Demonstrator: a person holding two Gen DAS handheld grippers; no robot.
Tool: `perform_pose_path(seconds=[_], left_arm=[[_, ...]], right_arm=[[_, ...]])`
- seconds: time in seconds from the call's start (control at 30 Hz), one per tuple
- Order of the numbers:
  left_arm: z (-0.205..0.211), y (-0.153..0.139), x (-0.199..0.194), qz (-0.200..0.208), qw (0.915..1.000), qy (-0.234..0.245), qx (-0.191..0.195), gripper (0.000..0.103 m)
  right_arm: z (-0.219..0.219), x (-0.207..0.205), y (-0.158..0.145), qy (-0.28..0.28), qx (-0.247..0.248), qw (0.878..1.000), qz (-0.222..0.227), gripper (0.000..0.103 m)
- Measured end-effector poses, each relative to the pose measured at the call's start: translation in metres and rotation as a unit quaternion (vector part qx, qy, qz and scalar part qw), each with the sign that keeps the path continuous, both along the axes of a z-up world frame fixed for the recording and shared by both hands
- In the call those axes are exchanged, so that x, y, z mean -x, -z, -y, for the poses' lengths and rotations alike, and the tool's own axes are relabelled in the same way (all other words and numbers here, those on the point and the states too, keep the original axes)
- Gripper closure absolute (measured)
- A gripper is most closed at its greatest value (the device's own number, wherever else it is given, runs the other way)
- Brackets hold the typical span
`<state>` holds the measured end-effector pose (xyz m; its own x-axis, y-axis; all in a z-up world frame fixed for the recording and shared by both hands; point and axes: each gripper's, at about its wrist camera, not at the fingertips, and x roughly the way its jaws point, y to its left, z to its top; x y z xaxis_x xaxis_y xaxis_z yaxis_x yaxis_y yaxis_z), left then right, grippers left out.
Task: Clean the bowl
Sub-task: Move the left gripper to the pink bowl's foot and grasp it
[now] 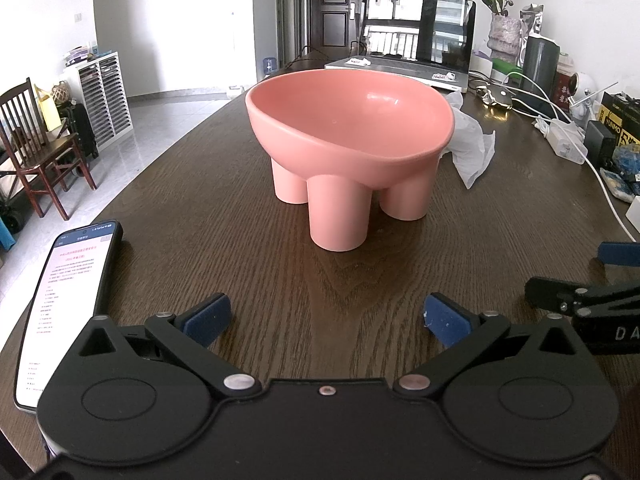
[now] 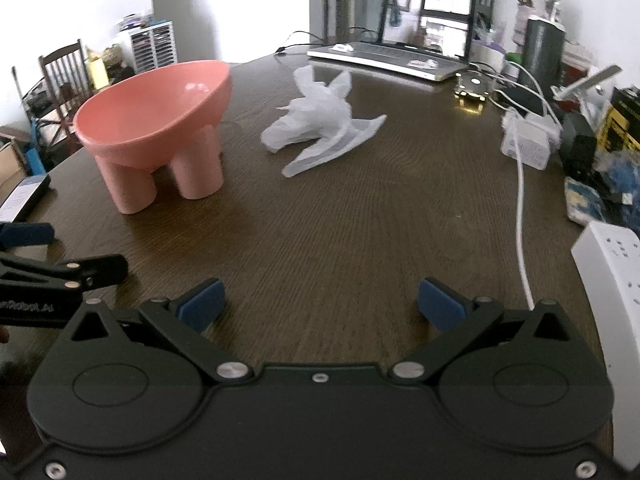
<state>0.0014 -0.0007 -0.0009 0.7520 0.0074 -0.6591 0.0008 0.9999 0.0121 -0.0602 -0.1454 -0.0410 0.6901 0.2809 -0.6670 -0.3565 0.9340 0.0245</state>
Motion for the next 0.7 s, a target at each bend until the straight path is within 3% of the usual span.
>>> perform_pose_path(seconds=[0.47, 0.7], left_arm=[[-0.006, -0.002, -0.009, -0.007, 0.9995, 0.03, -0.002, 0.0], [-0.009, -0.002, -0.03, -0.006, 0.9999, 0.012, -0.001, 0.0]], right_arm=[[-0.004, -0.003, -0.003, -0.018, 0.0, 1.0, -0.002, 0.0], [-0.004, -0.008, -0.003, -0.024, -0.001, 1.0, 0.001, 0.0]])
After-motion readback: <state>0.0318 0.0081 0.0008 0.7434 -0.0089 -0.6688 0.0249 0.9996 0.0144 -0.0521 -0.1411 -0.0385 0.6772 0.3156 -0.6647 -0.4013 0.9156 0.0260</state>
